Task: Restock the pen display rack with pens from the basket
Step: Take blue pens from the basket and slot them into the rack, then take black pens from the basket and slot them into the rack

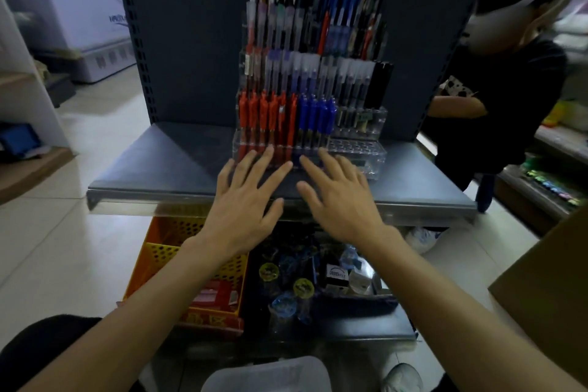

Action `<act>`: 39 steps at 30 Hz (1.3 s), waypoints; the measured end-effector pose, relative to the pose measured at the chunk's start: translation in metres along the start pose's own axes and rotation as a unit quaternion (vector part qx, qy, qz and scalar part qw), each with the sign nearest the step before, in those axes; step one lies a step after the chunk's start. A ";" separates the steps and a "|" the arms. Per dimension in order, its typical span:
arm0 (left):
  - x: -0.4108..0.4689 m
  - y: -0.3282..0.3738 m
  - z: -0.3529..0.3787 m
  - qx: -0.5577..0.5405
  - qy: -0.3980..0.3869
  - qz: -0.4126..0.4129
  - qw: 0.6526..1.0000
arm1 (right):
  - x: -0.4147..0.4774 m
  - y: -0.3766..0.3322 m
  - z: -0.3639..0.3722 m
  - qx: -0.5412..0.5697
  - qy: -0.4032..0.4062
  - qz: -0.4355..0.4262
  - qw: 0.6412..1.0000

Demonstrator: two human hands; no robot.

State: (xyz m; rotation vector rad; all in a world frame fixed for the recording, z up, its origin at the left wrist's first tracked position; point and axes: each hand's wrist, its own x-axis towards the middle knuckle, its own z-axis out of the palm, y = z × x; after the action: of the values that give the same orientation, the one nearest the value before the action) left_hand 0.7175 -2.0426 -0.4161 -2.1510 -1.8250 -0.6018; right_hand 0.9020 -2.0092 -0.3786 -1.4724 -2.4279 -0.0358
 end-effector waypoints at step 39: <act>-0.244 0.016 0.202 -0.089 -0.505 0.088 0.854 | -0.211 0.004 0.256 0.061 -0.454 0.011 0.889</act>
State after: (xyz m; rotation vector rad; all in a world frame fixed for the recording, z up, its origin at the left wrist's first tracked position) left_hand 0.7319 -2.1679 -0.7066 -3.0362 -1.9565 0.5773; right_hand 0.9346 -2.1448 -0.6800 -1.6946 -2.9913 1.0081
